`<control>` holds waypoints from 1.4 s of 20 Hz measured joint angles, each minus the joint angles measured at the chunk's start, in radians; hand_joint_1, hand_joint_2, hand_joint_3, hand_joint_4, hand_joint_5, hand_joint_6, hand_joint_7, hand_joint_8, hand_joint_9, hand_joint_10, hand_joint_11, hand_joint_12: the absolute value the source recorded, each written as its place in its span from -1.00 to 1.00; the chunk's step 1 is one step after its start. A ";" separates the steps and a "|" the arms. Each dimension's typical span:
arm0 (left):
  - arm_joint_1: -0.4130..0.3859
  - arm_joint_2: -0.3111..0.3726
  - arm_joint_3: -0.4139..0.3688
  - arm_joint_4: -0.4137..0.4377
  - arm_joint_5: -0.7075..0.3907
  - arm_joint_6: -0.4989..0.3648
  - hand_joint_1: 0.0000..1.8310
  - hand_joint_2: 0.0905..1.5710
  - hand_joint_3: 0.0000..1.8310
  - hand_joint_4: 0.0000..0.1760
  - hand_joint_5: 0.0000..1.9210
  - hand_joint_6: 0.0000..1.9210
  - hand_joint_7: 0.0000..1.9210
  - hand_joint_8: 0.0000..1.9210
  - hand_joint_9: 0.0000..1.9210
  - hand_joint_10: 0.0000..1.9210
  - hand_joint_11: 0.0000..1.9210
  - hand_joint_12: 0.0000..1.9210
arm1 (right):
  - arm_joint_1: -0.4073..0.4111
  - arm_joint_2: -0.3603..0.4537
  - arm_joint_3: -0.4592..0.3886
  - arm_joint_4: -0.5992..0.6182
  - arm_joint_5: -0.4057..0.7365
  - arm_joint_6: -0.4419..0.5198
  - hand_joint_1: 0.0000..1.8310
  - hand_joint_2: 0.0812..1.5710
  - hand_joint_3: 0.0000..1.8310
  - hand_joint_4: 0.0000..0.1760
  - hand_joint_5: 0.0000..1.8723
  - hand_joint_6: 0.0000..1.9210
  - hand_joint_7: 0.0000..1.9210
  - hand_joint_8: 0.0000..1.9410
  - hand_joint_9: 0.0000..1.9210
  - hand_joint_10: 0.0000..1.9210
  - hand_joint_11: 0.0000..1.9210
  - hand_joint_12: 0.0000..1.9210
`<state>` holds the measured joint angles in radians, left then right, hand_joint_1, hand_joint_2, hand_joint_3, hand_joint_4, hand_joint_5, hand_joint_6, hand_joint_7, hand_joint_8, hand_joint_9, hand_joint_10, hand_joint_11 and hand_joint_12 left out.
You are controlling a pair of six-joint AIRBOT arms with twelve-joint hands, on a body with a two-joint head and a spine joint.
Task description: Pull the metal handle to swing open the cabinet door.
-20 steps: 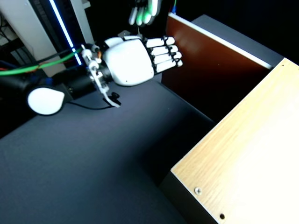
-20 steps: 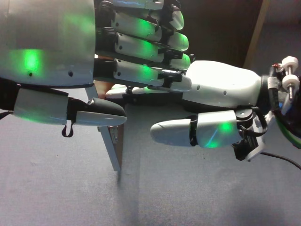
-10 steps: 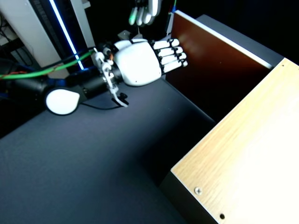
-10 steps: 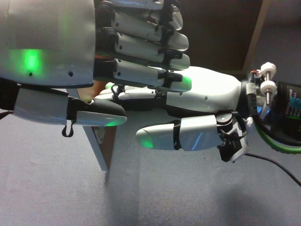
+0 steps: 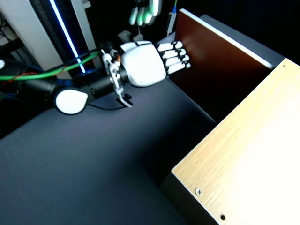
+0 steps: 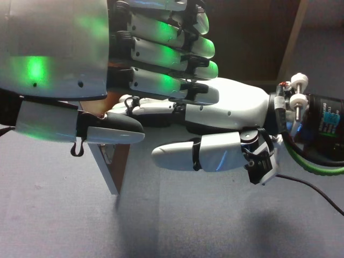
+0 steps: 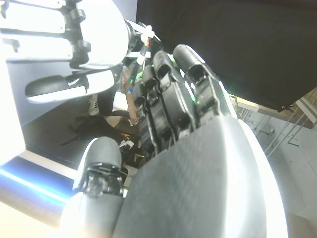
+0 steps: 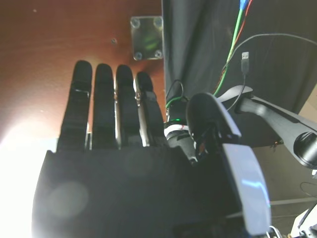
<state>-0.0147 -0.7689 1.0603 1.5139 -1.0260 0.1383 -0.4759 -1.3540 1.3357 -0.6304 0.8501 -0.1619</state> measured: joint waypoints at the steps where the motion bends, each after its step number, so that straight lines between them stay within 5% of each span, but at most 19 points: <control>1: 0.000 0.000 0.000 0.000 0.000 0.000 -1.00 1.00 -0.95 -1.00 -0.56 -1.00 -0.53 -1.00 -0.55 -1.00 -0.97 -0.07 | 0.000 0.000 0.000 -0.001 -0.002 0.000 -1.00 1.00 -0.86 -1.00 -0.75 -1.00 -0.75 -1.00 -0.80 -1.00 -1.00 -0.40; 9: 0.000 0.000 0.000 0.000 0.000 0.000 -1.00 1.00 -0.95 -1.00 -0.55 -1.00 -0.53 -1.00 -0.55 -1.00 -0.96 -0.08 | 0.028 0.098 -0.014 -0.003 -0.003 -0.007 -1.00 1.00 -0.91 -1.00 -0.75 -1.00 -0.75 -1.00 -0.79 -1.00 -1.00 -0.38; 20: 0.000 0.000 0.000 0.000 0.000 0.000 -1.00 1.00 -0.94 -1.00 -0.56 -1.00 -0.54 -1.00 -0.57 -1.00 -0.97 -0.09 | 0.019 0.320 -0.167 -0.021 0.023 -0.017 -1.00 1.00 -0.92 -1.00 -0.75 -1.00 -0.74 -1.00 -0.77 -1.00 -1.00 -0.37; 28: 0.000 0.000 0.000 0.000 0.000 0.000 -1.00 1.00 -0.93 -1.00 -0.57 -1.00 -0.55 -1.00 -0.58 -1.00 -0.98 -0.09 | -0.011 0.399 -0.212 -0.147 0.008 -0.027 -1.00 1.00 -0.92 -1.00 -0.74 -1.00 -0.73 -1.00 -0.76 -1.00 -1.00 -0.34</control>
<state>-0.0147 -0.7689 1.0603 1.5143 -1.0256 0.1383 -0.4873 -0.9550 1.1236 -0.7773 0.8581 -0.1886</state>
